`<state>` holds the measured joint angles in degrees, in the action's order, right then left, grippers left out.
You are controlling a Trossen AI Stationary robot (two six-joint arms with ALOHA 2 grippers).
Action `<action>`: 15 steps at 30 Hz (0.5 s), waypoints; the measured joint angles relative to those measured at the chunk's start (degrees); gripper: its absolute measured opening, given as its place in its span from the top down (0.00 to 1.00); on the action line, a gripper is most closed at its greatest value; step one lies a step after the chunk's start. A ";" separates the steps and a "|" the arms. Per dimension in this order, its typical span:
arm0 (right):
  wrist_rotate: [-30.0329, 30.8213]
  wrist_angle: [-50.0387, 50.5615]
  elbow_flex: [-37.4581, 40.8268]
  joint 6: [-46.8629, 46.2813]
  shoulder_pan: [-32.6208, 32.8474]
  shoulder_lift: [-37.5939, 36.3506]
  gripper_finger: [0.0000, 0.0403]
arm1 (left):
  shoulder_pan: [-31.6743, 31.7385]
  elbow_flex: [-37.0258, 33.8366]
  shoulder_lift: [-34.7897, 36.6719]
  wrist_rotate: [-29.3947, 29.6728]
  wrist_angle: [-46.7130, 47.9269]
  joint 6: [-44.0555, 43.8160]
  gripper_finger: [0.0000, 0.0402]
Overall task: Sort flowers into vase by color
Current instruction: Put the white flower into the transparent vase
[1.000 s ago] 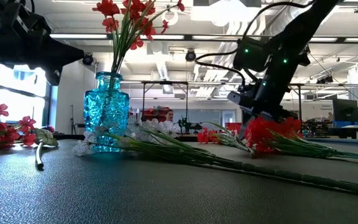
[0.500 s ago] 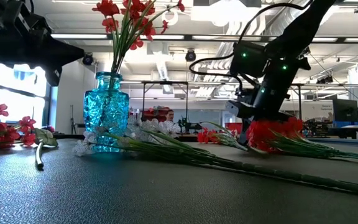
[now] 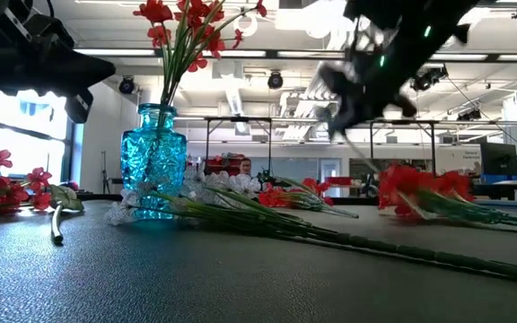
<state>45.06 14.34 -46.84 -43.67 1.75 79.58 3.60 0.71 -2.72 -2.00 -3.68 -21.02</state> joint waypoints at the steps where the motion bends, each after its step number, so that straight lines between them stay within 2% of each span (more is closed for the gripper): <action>1: 3.01 0.02 -0.69 0.75 2.60 -1.27 1.00 | 0.00 0.00 0.00 -0.44 0.04 0.00 0.98; 7: 21.20 -0.93 -7.76 6.72 23.89 -5.76 1.00 | 0.00 0.00 0.00 -0.91 0.47 0.07 0.98; 15: 34.38 -0.91 -20.14 15.46 52.69 -2.62 1.00 | 0.00 0.00 0.00 -0.94 0.94 0.11 0.98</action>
<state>79.43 13.43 -66.98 -28.21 54.44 76.97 3.60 0.71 -2.72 -2.94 -2.74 -20.91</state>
